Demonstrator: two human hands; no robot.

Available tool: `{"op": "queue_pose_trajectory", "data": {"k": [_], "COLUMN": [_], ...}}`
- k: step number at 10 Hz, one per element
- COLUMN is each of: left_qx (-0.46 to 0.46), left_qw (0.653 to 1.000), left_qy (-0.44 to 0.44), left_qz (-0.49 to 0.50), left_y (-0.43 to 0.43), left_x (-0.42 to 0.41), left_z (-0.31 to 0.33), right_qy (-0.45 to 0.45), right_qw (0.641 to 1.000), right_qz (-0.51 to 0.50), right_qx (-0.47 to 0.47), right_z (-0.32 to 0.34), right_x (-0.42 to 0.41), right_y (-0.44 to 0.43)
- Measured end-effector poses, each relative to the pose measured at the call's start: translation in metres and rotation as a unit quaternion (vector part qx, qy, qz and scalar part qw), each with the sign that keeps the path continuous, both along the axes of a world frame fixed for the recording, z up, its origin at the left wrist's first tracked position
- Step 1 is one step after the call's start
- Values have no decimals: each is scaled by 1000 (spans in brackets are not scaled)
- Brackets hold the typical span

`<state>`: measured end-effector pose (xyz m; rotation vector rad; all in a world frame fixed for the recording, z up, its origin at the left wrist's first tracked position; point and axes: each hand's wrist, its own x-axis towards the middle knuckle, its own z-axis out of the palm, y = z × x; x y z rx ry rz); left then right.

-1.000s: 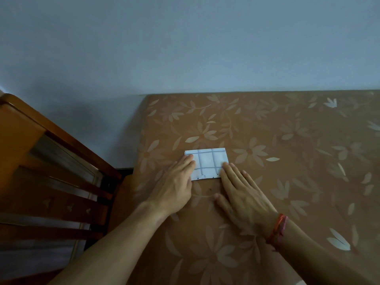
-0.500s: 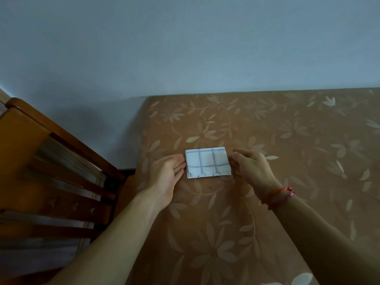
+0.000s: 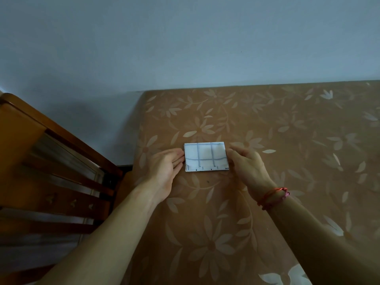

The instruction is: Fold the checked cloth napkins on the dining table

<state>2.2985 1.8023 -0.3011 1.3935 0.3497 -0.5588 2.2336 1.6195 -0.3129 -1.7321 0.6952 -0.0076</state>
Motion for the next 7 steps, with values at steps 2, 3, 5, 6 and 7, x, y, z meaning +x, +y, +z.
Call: {"op": "queue_pose_trajectory", "data": {"k": [2,3,5,6,7], "left_qx": [4,3,-6,-7,23], "left_qw": [1000,1000,1000,1000,999], "left_qy": [-5,-8,-5,-11,-27], "left_qz": [1,-2,-7,-12,-26], "left_y": [1,2,3,4,11], "left_x": [1,1,-2,-3,-6], "left_z": [-3,-4,-3,1,2], "right_qy": [4,2,4,5,8], "right_qw": [1000,1000,1000,999,999], "right_qz": [-10,-9,10,19,20], "right_qx": [-7,-13,-23,-26,-27], "right_z": [2,4,5,6,6], "right_x": [-1,-1,0,0,-5], "right_y": [2,4,4,4,5]}}
